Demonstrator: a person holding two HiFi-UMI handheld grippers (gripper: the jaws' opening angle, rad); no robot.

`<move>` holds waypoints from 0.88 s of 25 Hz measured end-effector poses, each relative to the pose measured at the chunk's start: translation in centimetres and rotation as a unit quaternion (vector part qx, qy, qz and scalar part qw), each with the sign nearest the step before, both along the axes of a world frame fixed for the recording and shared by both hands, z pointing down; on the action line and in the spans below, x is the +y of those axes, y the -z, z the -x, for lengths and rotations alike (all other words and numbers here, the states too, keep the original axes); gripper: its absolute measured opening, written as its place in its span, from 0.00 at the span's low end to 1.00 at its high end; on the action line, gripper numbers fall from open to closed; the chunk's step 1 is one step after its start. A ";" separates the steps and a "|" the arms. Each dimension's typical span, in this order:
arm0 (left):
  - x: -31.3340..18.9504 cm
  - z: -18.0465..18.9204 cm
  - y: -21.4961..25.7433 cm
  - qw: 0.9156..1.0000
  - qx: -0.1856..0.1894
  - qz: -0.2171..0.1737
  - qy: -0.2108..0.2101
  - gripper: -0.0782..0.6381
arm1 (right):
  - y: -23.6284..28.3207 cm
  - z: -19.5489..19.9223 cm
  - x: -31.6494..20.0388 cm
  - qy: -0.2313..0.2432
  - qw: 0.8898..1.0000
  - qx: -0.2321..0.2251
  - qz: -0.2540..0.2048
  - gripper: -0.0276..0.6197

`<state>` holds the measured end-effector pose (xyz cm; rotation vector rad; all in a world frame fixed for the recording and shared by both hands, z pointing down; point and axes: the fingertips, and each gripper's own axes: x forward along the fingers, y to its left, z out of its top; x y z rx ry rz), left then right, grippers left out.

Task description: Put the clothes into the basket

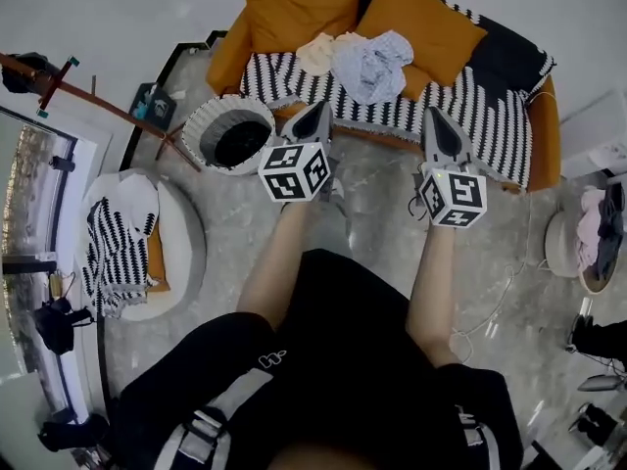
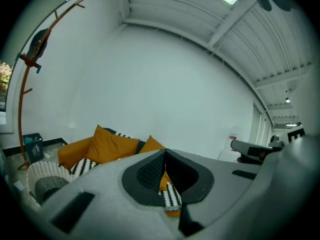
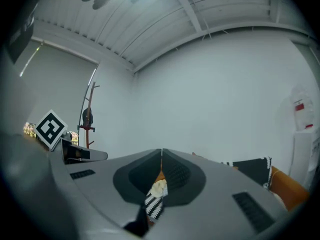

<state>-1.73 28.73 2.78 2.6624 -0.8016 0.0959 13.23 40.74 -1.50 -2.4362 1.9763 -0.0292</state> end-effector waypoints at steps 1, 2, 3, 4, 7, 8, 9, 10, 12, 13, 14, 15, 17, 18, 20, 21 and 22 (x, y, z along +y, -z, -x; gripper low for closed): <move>-1.7 -1.1 -0.6 1.000 -0.009 0.006 -0.005 0.12 | -0.6 -0.7 -2.1 0.002 1.000 -0.009 0.007 0.06; -3.3 -2.2 -1.4 1.000 -0.017 0.013 -0.011 0.12 | -1.5 -1.5 -4.1 0.006 1.000 -0.018 0.017 0.06; -5.0 -3.3 -2.2 0.999 -0.024 0.021 -0.015 0.12 | -2.6 -2.2 -6.1 0.010 0.999 -0.027 0.030 0.06; -6.6 -4.4 -3.0 0.999 -0.031 0.028 -0.018 0.12 | -3.7 -3.0 -8.1 0.013 0.998 -0.036 0.044 0.06; -12.0 -6.9 -5.0 0.998 -0.048 0.042 -0.015 0.12 | -6.1 -5.5 -14.3 0.020 0.995 -0.058 0.075 0.06; -13.8 -7.4 -5.5 0.997 -0.054 0.045 -0.012 0.12 | -6.7 -6.2 -16.1 0.022 0.994 -0.064 0.081 0.06; -15.5 -7.8 -6.1 0.997 -0.060 0.049 -0.009 0.12 | -7.2 -6.9 -17.9 0.022 0.994 -0.070 0.087 0.06; -17.2 -8.2 -6.6 0.996 -0.064 0.054 -0.007 0.12 | -7.6 -7.6 -19.6 0.022 0.993 -0.075 0.092 0.06; -20.4 -9.0 -7.6 0.995 -0.069 0.065 -0.004 0.12 | -8.4 -8.9 -22.6 0.019 0.991 -0.075 0.105 0.06; -21.6 -9.5 -8.1 0.995 -0.071 0.069 -0.003 0.12 | -8.9 -9.4 -23.8 0.020 0.991 -0.070 0.114 0.06; -22.6 -10.0 -8.7 0.995 -0.075 0.073 -0.004 0.12 | -9.4 -9.6 -24.7 0.022 0.990 -0.064 0.124 0.06; -23.4 -10.4 -9.4 0.994 -0.079 0.077 -0.005 0.12 | -10.2 -9.9 -25.3 0.024 0.989 -0.061 0.135 0.06; -24.5 -11.5 -10.9 0.992 -0.089 0.088 -0.013 0.12 | -12.0 -10.6 -25.9 0.022 0.985 -0.068 0.155 0.06; -24.8 -12.1 -11.7 0.991 -0.094 0.093 -0.018 0.12 | -12.9 -11.1 -25.8 0.018 0.984 -0.075 0.164 0.06; -25.2 -13.5 -13.3 0.989 -0.105 0.100 -0.031 0.12 | -14.6 -12.3 -25.6 0.008 0.980 -0.089 0.178 0.06; -25.4 -14.3 -14.1 0.988 -0.111 0.103 -0.039 0.12 | -15.4 -12.9 -25.5 0.005 0.978 -0.097 0.184 0.06; -25.6 -15.1 -15.0 0.986 -0.118 0.105 -0.047 0.12 | -16.4 -13.5 -25.5 0.003 0.976 -0.104 0.190 0.06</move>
